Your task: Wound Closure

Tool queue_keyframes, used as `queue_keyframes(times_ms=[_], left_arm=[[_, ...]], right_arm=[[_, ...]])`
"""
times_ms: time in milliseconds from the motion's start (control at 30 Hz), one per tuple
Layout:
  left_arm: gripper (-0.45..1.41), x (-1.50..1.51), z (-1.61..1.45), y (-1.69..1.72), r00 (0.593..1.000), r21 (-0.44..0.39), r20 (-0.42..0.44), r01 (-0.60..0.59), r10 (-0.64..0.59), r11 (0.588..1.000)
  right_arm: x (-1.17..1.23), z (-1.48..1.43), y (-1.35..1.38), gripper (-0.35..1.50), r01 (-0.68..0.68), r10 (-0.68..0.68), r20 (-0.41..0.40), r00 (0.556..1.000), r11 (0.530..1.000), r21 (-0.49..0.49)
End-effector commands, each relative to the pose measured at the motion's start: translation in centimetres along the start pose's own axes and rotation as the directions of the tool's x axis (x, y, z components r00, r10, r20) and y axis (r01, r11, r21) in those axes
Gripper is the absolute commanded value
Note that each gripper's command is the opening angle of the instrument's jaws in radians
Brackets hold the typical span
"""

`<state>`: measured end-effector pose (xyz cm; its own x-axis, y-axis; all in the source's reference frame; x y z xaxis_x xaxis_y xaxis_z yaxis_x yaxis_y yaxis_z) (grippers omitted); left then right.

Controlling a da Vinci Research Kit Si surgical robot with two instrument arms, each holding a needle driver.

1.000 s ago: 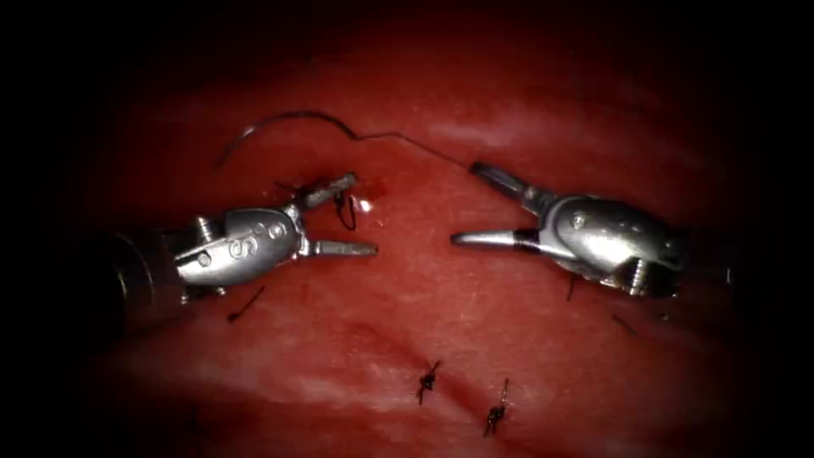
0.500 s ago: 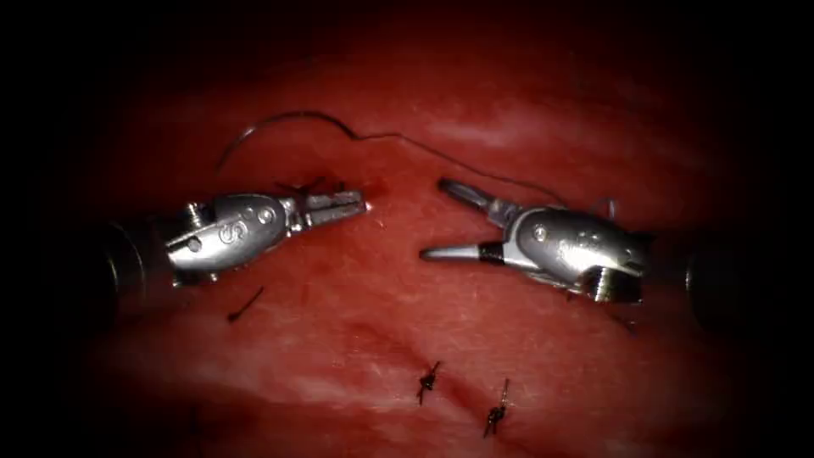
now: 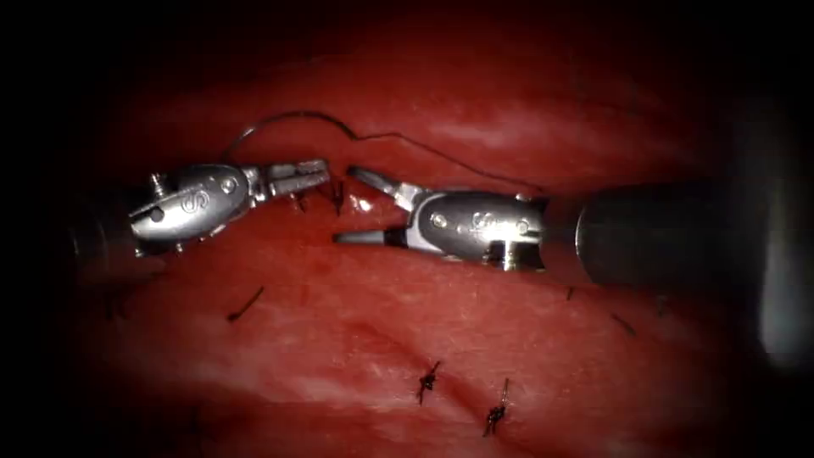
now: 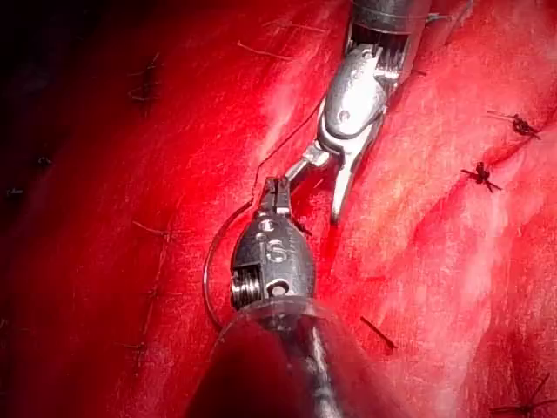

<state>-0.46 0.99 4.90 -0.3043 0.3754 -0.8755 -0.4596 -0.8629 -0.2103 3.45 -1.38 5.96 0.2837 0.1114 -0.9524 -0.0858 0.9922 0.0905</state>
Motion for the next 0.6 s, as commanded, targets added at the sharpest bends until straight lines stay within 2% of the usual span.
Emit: queue_keyframes(times_ms=[33,267,400,600], left_arm=[[-0.45,-0.05,0.08,0.00,1.000,-0.001,-0.001,-0.001,0.001,1.000],[-0.45,-0.07,0.09,0.01,1.000,0.001,-0.001,-0.003,0.003,1.000],[-0.45,-0.07,0.08,0.02,1.000,0.001,0.000,-0.004,0.004,1.000],[-0.45,-0.05,0.08,0.06,1.000,0.003,0.000,-0.004,0.004,1.000]], right_arm=[[-0.01,0.17,-0.06,1.01,-0.005,0.005,0.001,1.000,1.000,-0.005],[-0.01,0.38,-0.08,1.01,-0.003,0.003,0.012,1.000,1.000,-0.017],[-0.06,0.47,-0.04,0.89,-0.003,0.003,0.041,0.999,1.000,-0.013],[-0.06,0.58,-0.01,0.89,-0.004,0.005,0.044,0.999,1.000,-0.020]])
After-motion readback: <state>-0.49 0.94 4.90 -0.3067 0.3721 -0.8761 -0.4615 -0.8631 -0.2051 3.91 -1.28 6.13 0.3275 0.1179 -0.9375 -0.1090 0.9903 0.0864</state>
